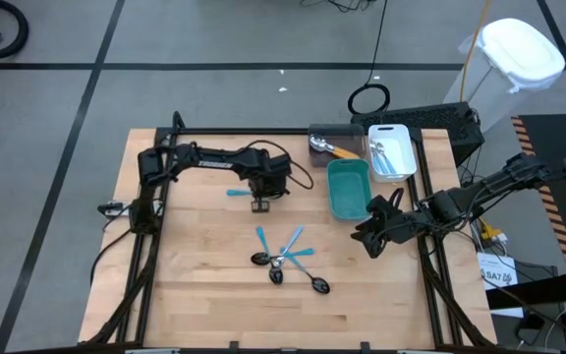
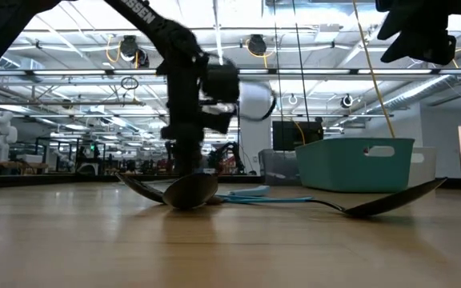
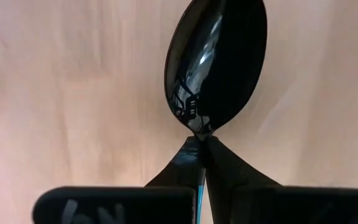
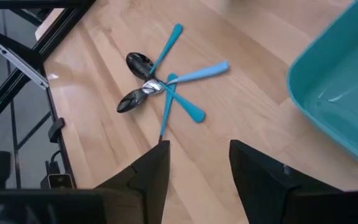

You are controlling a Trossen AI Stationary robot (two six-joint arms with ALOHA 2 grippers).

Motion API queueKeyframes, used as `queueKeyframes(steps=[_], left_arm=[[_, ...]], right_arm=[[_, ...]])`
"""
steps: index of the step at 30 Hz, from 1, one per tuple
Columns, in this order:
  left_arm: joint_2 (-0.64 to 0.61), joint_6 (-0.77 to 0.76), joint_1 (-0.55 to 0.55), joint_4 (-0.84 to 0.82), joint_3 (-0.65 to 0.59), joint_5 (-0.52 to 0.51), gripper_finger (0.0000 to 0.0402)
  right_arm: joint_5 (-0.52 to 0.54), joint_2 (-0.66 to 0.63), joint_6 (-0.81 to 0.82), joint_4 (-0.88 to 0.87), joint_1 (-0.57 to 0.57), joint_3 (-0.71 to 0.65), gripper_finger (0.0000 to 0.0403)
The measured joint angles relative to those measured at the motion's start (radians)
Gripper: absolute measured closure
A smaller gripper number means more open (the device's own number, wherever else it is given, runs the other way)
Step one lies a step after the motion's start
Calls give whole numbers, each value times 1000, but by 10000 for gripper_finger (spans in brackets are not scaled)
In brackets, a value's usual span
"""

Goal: Sort silverware by color (type)
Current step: Put the blue spoon into the green bin

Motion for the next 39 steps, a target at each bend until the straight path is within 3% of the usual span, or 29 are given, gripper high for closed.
queueKeyframes(steps=[8,12,19,25,32,39], left_arm=[[-7,-174,-34,-43,231,-11,395],[-7,-299,-52,-45,358,-32,396],[-8,-479,-88,-38,580,-103,396],[-11,-658,-122,17,696,-180,396],[-11,-790,-171,108,715,-220,396],[-11,-865,-219,243,715,-246,396]], right_arm=[[7,0,44,-2,0,0,241],[70,0,164,-30,0,0,245],[106,-1,193,-3,-5,0,260],[289,-1,44,136,-5,0,261],[467,-1,-336,358,-5,0,261],[606,-1,-399,375,-5,0,261]])
